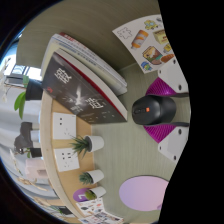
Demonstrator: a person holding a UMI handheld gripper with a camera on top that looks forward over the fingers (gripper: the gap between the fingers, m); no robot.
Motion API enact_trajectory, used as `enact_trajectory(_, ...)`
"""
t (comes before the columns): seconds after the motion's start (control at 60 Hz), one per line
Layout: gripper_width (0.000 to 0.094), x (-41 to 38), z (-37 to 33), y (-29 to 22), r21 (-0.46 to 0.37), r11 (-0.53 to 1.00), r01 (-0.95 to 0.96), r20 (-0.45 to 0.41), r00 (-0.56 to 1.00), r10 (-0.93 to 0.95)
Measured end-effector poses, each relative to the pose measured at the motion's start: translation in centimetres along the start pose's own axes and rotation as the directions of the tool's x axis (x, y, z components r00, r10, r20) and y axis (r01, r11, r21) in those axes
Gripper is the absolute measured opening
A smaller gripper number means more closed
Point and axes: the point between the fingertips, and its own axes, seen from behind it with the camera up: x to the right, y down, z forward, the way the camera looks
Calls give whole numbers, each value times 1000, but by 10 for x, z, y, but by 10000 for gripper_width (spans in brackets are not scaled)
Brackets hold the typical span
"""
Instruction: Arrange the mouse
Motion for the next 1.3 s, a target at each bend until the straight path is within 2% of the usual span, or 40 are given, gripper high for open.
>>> enact_trajectory(0.083, 333, -4, -34, -36, 64, 998, -15, -21, 1000, 16)
enact_trajectory(0.167, 332, -14, -89, -90, 176, 984, -20, -45, 999, 28)
enact_trajectory(0.317, 331, -60, -195, -182, 371, 928, -30, -29, 999, 43)
enact_trajectory(0.45, 329, -133, -226, -204, 427, 904, -23, 22, 1000, 14)
enact_trajectory(0.583, 328, -213, -178, -160, 325, 945, -23, 91, 996, -7)
enact_trajectory(0.75, 329, -276, -88, -57, 117, 993, 22, 136, 990, -37)
enact_trajectory(0.833, 330, -290, -58, -16, 42, 998, 36, 139, 989, -41)
enact_trajectory(0.917, 333, -294, -41, 8, -5, 999, 41, 128, 991, -40)
enact_trajectory(1.017, 338, -294, -40, 7, 9, 999, 47, 122, 991, -48)
enact_trajectory(1.033, 414, -294, -40, 7, 7, 999, 43, 122, 992, -44)
enact_trajectory(1.05, 378, -294, -39, 7, 5, 999, 36, 120, 992, -37)
enact_trajectory(1.1, 401, -294, -39, 8, 4, 1000, 30, 119, 992, -30)
enact_trajectory(1.217, 520, -293, -37, 10, -22, 999, 23, 113, 993, -21)
enact_trajectory(1.3, 710, -291, -43, 9, -49, 999, -8, 109, 994, 13)
